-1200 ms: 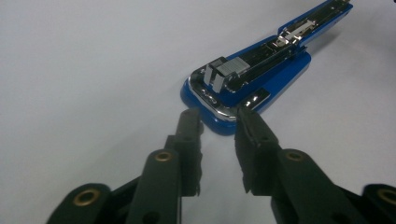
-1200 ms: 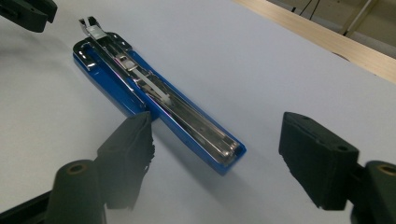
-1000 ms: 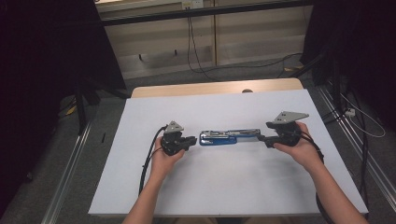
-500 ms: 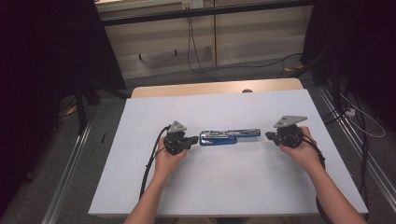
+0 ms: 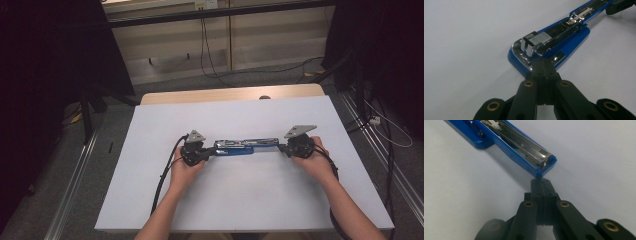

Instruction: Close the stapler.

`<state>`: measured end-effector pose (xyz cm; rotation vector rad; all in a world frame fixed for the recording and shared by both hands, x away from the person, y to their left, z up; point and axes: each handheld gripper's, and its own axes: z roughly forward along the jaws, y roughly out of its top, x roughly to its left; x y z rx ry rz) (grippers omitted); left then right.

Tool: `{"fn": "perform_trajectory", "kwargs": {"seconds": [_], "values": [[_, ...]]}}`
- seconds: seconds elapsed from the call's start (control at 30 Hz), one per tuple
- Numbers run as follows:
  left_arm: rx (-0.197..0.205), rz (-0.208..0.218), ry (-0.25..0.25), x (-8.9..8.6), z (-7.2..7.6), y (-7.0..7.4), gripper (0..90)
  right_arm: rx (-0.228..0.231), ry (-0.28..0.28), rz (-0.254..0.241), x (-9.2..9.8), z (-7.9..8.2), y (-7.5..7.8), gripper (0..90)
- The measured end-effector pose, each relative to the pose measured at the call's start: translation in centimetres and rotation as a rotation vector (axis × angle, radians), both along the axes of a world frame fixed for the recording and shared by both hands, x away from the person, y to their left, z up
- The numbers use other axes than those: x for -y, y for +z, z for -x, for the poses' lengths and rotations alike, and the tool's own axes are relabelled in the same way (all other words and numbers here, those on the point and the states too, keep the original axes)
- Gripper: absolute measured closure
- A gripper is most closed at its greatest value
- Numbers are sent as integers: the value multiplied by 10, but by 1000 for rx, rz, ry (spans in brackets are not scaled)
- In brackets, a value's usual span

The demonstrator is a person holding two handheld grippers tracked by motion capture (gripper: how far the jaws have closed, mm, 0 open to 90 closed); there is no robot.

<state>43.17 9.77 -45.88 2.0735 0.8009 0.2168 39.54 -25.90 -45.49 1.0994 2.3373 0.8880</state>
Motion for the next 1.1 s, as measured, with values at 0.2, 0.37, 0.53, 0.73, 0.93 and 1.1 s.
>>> {"fn": "perform_trajectory", "kwargs": {"seconds": [0.2,0.37,0.53,0.73,0.93,1.1], "values": [[4,3,-2,1,0,0,900,2,8,-10,-1,-1,1,900],[5,-3,-3,1,1,0,900,16,18,-27,-3,0,7,900],[8,-4,-3,1,1,0,900,42,39,-43,-8,-2,17,900],[3,8,-1,1,1,0,900,51,55,-62,-14,-2,22,900],[-7,9,-7,0,2,1,894,41,73,-79,-19,4,17,889],[2,32,-12,-5,5,8,837,43,80,-117,-21,13,15,814]]}}
